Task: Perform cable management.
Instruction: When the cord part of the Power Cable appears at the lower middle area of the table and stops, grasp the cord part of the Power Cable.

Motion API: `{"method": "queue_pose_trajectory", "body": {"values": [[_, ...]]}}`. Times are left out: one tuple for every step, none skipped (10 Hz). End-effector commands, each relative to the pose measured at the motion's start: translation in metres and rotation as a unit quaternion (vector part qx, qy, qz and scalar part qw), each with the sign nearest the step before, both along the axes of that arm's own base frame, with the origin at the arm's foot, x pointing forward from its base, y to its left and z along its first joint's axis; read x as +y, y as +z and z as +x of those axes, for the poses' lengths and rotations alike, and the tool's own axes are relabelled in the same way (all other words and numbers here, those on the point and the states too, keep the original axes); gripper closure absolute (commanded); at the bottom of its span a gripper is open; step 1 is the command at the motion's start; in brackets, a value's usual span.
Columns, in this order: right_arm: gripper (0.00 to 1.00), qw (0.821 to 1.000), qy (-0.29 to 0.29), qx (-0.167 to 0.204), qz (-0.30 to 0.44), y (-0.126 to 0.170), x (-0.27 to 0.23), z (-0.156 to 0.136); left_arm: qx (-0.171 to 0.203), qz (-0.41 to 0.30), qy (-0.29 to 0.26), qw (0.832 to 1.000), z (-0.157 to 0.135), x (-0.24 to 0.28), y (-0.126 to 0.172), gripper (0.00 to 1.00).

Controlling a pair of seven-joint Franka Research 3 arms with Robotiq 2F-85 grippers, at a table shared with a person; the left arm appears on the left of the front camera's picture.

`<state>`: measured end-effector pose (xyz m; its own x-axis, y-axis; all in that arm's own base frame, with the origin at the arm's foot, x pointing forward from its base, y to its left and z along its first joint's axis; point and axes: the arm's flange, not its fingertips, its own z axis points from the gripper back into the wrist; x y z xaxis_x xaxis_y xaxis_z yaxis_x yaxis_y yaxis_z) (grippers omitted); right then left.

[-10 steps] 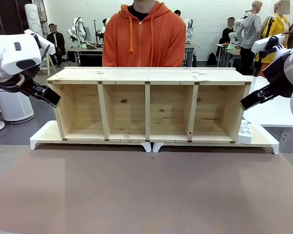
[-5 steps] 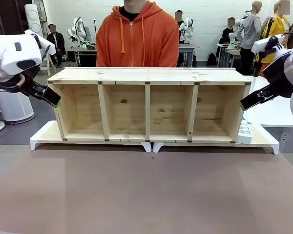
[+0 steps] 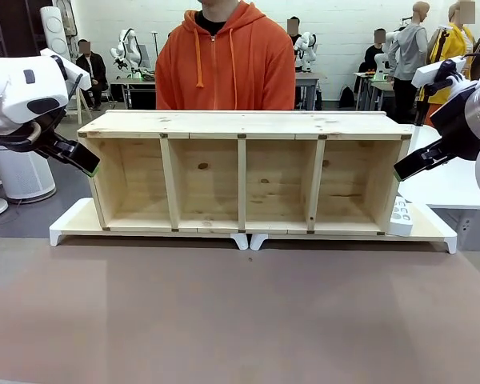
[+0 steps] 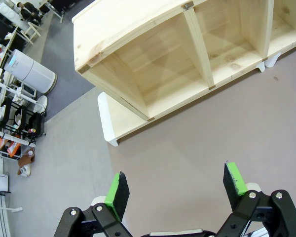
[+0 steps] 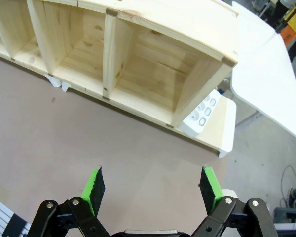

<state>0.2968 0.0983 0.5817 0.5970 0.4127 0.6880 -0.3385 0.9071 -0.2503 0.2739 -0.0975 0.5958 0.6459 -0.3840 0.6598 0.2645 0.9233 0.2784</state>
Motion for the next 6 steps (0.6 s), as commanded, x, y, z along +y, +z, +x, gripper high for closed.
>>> {"method": "queue_pose_trajectory", "body": {"values": [[0.00, 1.000, 0.001, 0.001, -0.003, -0.0014, -0.0002, 0.0018, -0.005, 0.000, -0.002, 1.000, 0.0029, -0.0021, -0.0007, 0.00], [0.00, 1.000, 0.001, 0.001, -0.003, -0.0014, -0.0002, 0.0018, -0.005, 0.000, -0.002, 1.000, 0.0029, -0.0021, -0.0007, 0.00], [0.00, 1.000, 0.001, 0.001, -0.003, -0.0014, -0.0002, 0.0018, -0.005, 0.000, -0.002, 1.000, 0.0029, -0.0021, -0.0007, 0.00], [0.00, 1.000, 0.001, 0.001, -0.003, -0.0014, -0.0002, 0.0018, -0.005, 0.000, -0.002, 1.000, 0.0029, -0.0021, -0.0007, 0.00], [0.00, 1.000, 0.001, 0.001, -0.003, -0.0014, -0.0002, 0.0018, -0.005, 0.000, -0.002, 1.000, 0.0029, -0.0021, -0.0007, 0.00], [0.00, 1.000, 0.001, 0.001, -0.003, -0.0014, -0.0002, 0.0018, -0.005, 0.000, -0.002, 1.000, 0.0029, -0.0021, -0.0007, 0.00]]}}
